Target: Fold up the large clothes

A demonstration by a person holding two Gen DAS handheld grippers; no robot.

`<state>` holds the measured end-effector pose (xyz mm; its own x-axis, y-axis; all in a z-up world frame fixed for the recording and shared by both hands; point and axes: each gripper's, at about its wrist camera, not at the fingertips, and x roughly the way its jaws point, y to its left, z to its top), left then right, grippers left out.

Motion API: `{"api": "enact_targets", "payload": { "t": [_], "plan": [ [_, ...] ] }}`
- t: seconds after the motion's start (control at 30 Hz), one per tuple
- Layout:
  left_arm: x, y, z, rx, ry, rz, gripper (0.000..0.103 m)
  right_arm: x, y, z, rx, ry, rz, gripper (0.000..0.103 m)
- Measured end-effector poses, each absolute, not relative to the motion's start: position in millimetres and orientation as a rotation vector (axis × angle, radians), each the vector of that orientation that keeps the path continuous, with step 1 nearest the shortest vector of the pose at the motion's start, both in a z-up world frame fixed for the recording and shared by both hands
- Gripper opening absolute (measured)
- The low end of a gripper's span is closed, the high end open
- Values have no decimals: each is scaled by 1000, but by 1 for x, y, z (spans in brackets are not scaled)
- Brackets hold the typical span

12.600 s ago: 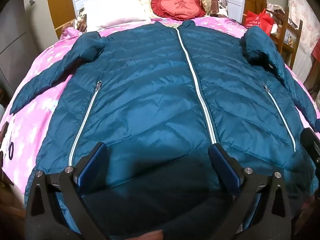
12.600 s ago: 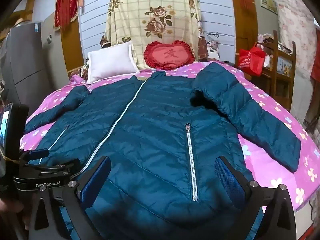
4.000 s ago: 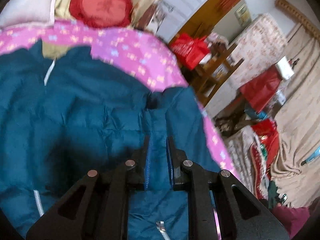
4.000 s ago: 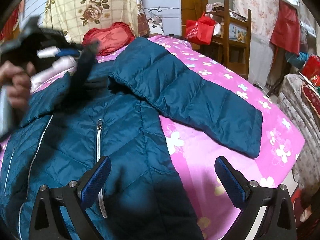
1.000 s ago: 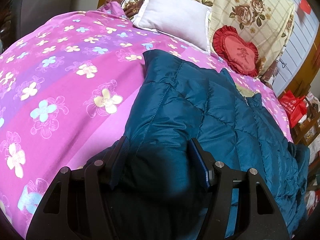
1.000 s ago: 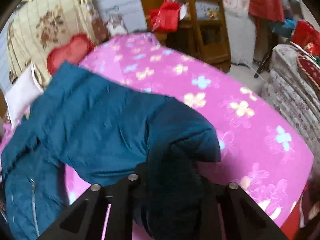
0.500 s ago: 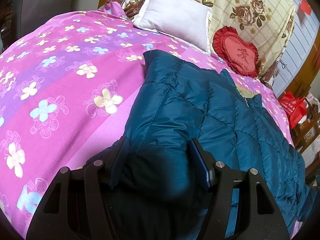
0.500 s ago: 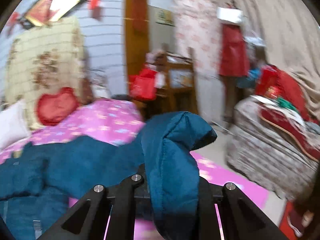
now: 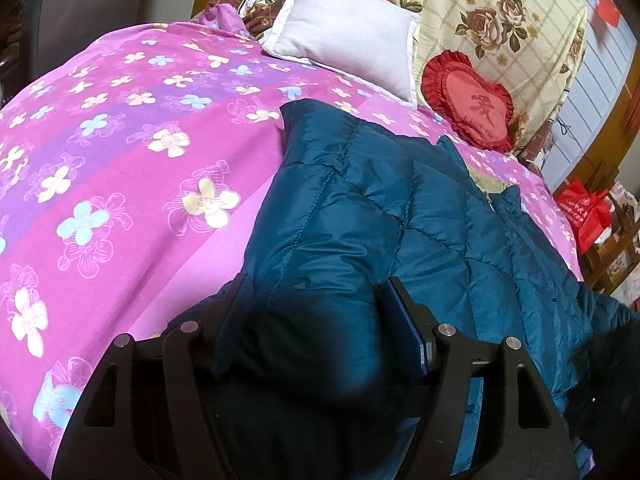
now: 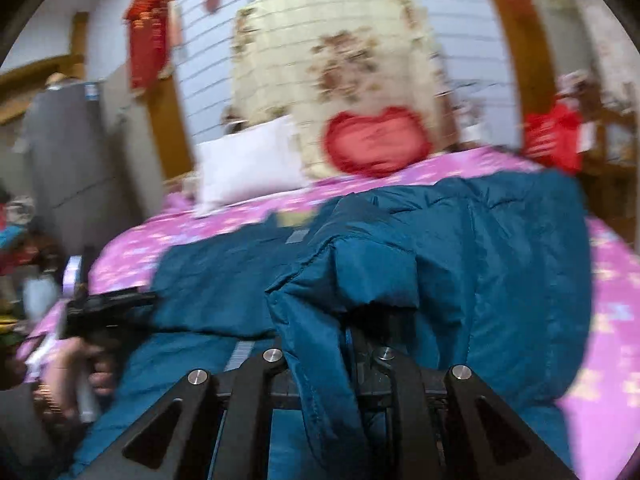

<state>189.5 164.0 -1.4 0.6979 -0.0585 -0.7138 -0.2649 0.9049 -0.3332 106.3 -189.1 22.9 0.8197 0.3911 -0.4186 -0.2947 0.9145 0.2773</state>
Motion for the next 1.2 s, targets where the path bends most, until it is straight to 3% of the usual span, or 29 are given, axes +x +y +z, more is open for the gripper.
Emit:
{"api": "enact_targets", "payload": {
  "t": [0.1, 0.17, 0.23, 0.3, 0.53, 0.97, 1.1, 1.13, 1.2],
  "plan": [
    [189, 164, -2, -438, 795, 117, 68, 109, -173, 16, 190, 496, 442, 14],
    [189, 163, -2, -434, 797, 119, 69, 110, -164, 12, 175, 519, 425, 22],
    [191, 160, -1, -420, 802, 122, 69, 101, -169, 12, 194, 506, 425, 57],
    [192, 156, 0, -392, 812, 133, 70, 85, -180, 15, 204, 481, 411, 77],
    [162, 130, 36, -390, 771, 70, 70, 53, -212, 21, 206, 536, 366, 79],
    [162, -53, 63, -237, 810, -447, 71, 52, -266, -30, 241, 910, 33, 79],
    [186, -77, 51, -252, 873, -489, 71, 62, -256, -30, 172, 925, 58, 90],
    [192, -80, 46, -269, 893, -485, 69, 63, -255, -31, 157, 927, 57, 92],
    [192, -82, 43, -293, 902, -494, 32, 65, -253, -32, 136, 934, 54, 93]
  ]
}}
